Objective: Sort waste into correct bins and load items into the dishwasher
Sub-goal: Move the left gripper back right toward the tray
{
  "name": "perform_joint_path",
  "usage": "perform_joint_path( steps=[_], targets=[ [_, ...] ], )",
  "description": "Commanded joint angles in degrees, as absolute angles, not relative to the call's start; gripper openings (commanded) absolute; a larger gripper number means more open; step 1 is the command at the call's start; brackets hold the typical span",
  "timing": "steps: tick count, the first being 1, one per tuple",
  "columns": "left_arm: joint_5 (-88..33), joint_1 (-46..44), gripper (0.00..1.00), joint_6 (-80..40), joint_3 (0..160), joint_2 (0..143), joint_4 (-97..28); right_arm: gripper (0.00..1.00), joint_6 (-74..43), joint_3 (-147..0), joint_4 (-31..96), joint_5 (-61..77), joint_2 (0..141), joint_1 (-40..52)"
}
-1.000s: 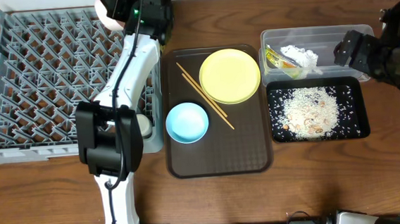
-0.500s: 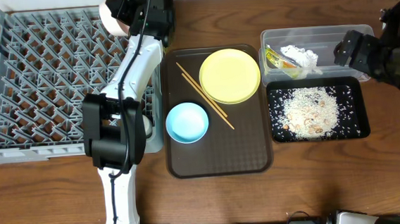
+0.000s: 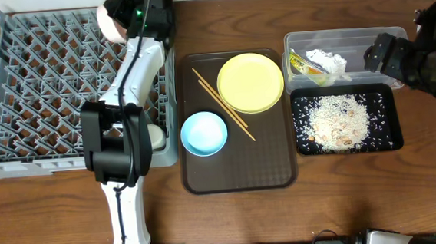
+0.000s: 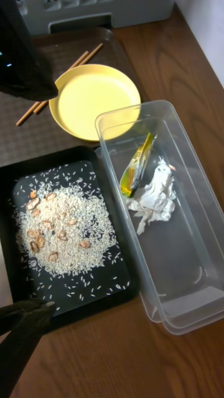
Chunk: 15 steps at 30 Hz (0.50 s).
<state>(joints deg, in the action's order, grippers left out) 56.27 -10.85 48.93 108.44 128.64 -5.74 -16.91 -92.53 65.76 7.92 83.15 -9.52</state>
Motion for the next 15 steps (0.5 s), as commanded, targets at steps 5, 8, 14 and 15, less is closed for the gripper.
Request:
perform_joint_path(
  steps=[5,8,14,15],
  targets=[
    [53.8,-11.6,0.08,51.9,106.9,129.3,-8.0,0.99,-16.4,-92.5,65.8,7.7,83.4,-9.8],
    [53.3,-11.6,0.07,51.8,105.2,129.3,-8.0,0.99,-16.4,-92.5,65.8,7.7,83.4,-9.8],
    [53.4,-11.7,0.08,51.9,103.1,129.3,-7.3,0.99,-16.4,-92.5,65.8,7.7,83.4,-9.8],
    [53.4,-11.9,0.07,51.9,103.0,129.3,-7.4,0.99,-16.4,-92.5,65.8,7.7,83.4,-9.8]
  ],
)
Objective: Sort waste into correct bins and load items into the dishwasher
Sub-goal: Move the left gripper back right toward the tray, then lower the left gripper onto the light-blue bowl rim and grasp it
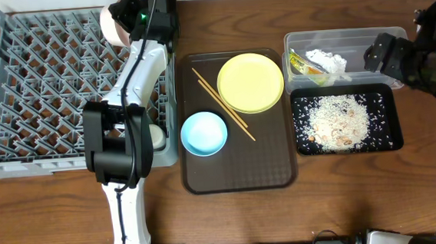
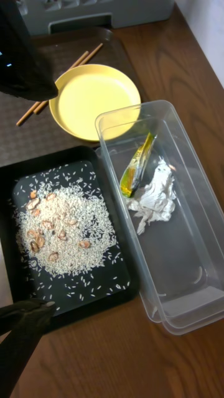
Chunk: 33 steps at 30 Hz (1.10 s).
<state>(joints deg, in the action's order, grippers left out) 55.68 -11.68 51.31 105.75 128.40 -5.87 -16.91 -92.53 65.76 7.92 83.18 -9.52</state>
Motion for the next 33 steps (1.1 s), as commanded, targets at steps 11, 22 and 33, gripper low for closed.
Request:
perform_joint_path(
  steps=[11,22,33],
  targets=[
    [53.4,-15.6,0.07,49.7,103.0,129.3,-7.6,0.99,-16.4,-92.5,65.8,7.7,83.4,-9.8],
    [53.3,-17.8,0.37,37.0,103.0,129.3,-13.9,0.99,-16.4,-92.5,65.8,7.7,83.4,-9.8],
    [53.1,-19.1,0.54,22.7,103.0,129.3,-17.0,0.99,-16.4,-92.5,65.8,7.7,83.4,-9.8]
  ],
)
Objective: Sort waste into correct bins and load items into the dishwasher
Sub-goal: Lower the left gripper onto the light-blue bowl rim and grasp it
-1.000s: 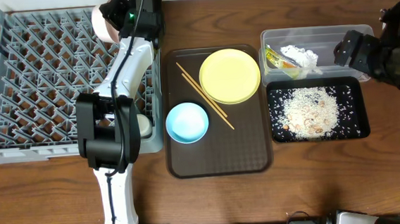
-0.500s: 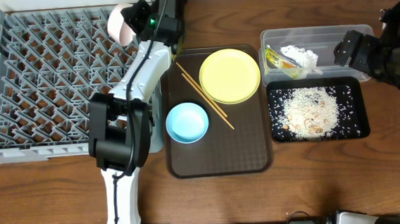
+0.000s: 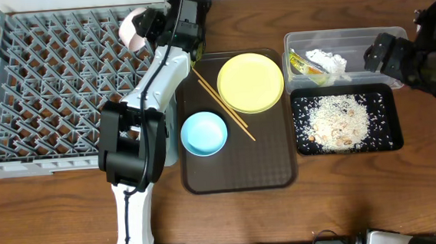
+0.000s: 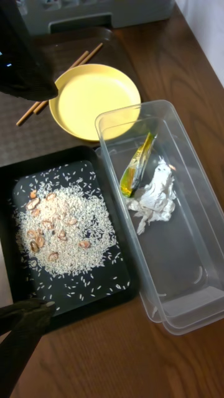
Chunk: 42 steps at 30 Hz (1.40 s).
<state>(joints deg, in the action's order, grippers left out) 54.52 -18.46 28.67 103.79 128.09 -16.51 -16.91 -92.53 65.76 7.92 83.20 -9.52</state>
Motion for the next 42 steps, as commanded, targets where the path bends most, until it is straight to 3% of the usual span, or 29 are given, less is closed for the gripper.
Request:
perform_joint_path(
  steps=[1,14,18,21,29,36,42],
  targets=[
    [53.1,-19.5,0.54,22.1,103.0,129.3,-17.1,0.99,-16.4,-92.5,65.8,7.7,83.4,-9.8],
    [48.4,-24.5,0.55,15.2,103.0,129.2,-16.9,0.99,-16.4,-92.5,65.8,7.7,83.4,-9.8],
    [48.4,-24.5,0.61,11.5,104.7,128.0,-19.6,0.99,-16.4,-92.5,65.8,7.7,83.4,-9.8],
    [46.0,-24.8,0.65,4.5,105.7,124.0,-25.4,0.99,-16.4,-92.5,65.8,7.7,83.4,-9.8],
    [9.9,-24.2,0.64,-1.9,105.7,106.5,-46.2,0.99,-16.4,-92.5,65.8,7.7,83.4,-9.8],
    [3.2,-25.7,0.59,-18.3,105.1,102.1,-66.0,0.99,-16.4,-92.5,65.8,7.7,83.4,-9.8],
    [3.4,-26.2,0.61,-27.3,96.5,102.2,-69.7,0.99,-16.4,-92.5,65.8,7.7,83.4,-9.8]
  ],
)
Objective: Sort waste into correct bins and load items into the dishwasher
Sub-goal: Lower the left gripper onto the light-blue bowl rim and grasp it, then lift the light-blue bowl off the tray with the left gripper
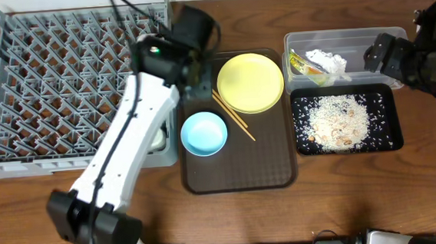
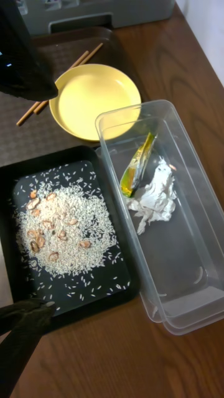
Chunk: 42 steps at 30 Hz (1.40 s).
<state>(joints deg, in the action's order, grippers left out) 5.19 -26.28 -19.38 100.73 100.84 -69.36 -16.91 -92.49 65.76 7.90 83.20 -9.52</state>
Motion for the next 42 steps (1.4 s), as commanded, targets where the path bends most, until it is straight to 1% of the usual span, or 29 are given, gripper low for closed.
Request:
perform_joint_path(
  steps=[1,5,8,11,15,17,21,28,29,30,31,33,34,35,36,38,42],
  targets=[
    [3.4,-26.2,0.6,-28.8,94.5,102.2,-69.1,0.99,-16.4,-92.5,65.8,7.7,83.4,-9.8],
    [3.5,-26.3,0.58,-38.0,86.7,102.2,-66.3,0.99,-16.4,-92.5,65.8,7.7,83.4,-9.8],
    [3.7,-27.1,0.58,-41.1,83.0,102.2,-63.1,0.99,-16.4,-92.5,65.8,7.7,83.4,-9.8],
    [3.9,-28.5,0.58,-43.4,81.2,102.2,-60.2,0.99,-16.4,-92.5,65.8,7.7,83.4,-9.8],
    [6.9,-31.1,0.57,-48.9,80.8,102.2,-60.4,0.99,-16.4,-92.5,65.8,7.7,83.4,-9.8],
    [6.9,-32.4,0.57,-49.7,80.8,102.2,-60.2,0.99,-16.4,-92.5,65.8,7.7,83.4,-9.8],
    [6.9,-35.1,0.57,-49.3,80.8,102.3,-59.4,0.99,-16.4,-92.5,65.8,7.7,83.4,-9.8],
    [6.4,-37.1,0.58,-41.3,80.7,104.1,-53.5,0.99,-16.4,-92.5,65.8,7.7,83.4,-9.8],
    [5.5,-37.1,0.59,-39.7,80.6,104.6,-52.6,0.98,-16.4,-92.5,65.8,7.7,83.4,-9.8],
    [3.4,-37.1,0.63,-36.7,80.4,105.3,-50.9,0.99,-16.4,-92.5,65.8,7.7,83.4,-9.8],
    [0.8,-37.1,0.64,-33.7,80.3,106.1,-49.2,0.99,-16.4,-92.5,65.8,7.7,83.4,-9.8],
    [-3.0,-37.1,0.64,-29.9,80.1,108.0,-46.5,0.99,-16.4,-92.5,65.8,7.7,83.4,-9.8],
    [-3.5,-37.1,0.64,-29.8,80.1,109.1,-45.7,0.99,-16.4,-92.5,65.8,7.7,83.4,-9.8],
    [-3.5,-37.1,0.64,-30.3,80.1,110.2,-45.1,0.99,-16.4,-92.5,65.8,7.7,83.4,-9.8],
    [-3.5,-37.1,0.57,-31.0,80.1,111.1,-44.8,0.99,-16.4,-92.5,65.8,7.7,83.4,-9.8],
    [-3.4,-37.0,0.54,-33.3,80.1,112.4,-44.5,0.99,-16.4,-92.5,65.8,7.7,83.4,-9.8],
    [-3.4,-37.1,0.53,-33.5,80.1,112.7,-43.5,0.99,-16.4,-92.5,65.8,7.7,83.4,-9.8]
  ],
)
